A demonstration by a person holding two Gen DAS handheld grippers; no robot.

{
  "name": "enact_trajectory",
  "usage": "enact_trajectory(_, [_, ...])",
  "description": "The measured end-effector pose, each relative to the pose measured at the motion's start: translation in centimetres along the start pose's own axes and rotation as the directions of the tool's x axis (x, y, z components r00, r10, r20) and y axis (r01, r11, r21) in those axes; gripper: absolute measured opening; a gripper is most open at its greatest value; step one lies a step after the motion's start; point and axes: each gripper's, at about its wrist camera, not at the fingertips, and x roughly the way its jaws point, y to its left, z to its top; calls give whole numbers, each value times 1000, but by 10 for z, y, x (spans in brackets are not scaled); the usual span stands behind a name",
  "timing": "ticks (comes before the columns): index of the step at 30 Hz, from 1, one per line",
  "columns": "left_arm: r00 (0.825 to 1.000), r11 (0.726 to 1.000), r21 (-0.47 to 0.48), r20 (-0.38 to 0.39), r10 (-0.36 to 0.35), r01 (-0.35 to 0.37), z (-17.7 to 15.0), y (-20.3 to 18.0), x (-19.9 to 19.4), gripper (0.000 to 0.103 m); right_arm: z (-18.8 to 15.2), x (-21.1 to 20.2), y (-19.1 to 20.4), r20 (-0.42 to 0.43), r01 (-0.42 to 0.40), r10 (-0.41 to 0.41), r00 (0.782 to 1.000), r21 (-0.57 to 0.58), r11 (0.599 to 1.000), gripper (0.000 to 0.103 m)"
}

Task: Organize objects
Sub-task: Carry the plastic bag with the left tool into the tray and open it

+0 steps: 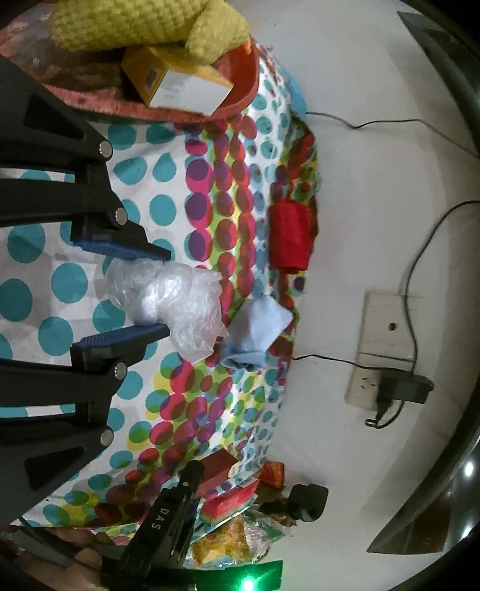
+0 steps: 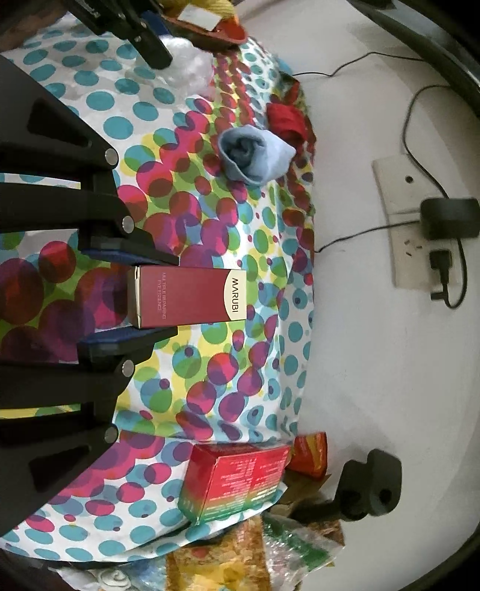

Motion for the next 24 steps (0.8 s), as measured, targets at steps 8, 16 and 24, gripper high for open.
enact_trajectory(8, [999, 996, -94, 53, 12, -6, -2, 10, -13, 33, 1, 6, 1, -17, 12, -12, 1000, 15, 1000, 28])
enact_trajectory(16, [999, 1000, 15, 33, 2, -2, 22, 4, -55, 33, 1, 7, -2, -30, -8, 9, 999, 33, 999, 28])
enact_trajectory(24, [995, 995, 34, 38, 93, -94, 34, 35, -96, 33, -1, -1, 2, -15, -22, 22, 1000, 19, 1000, 28])
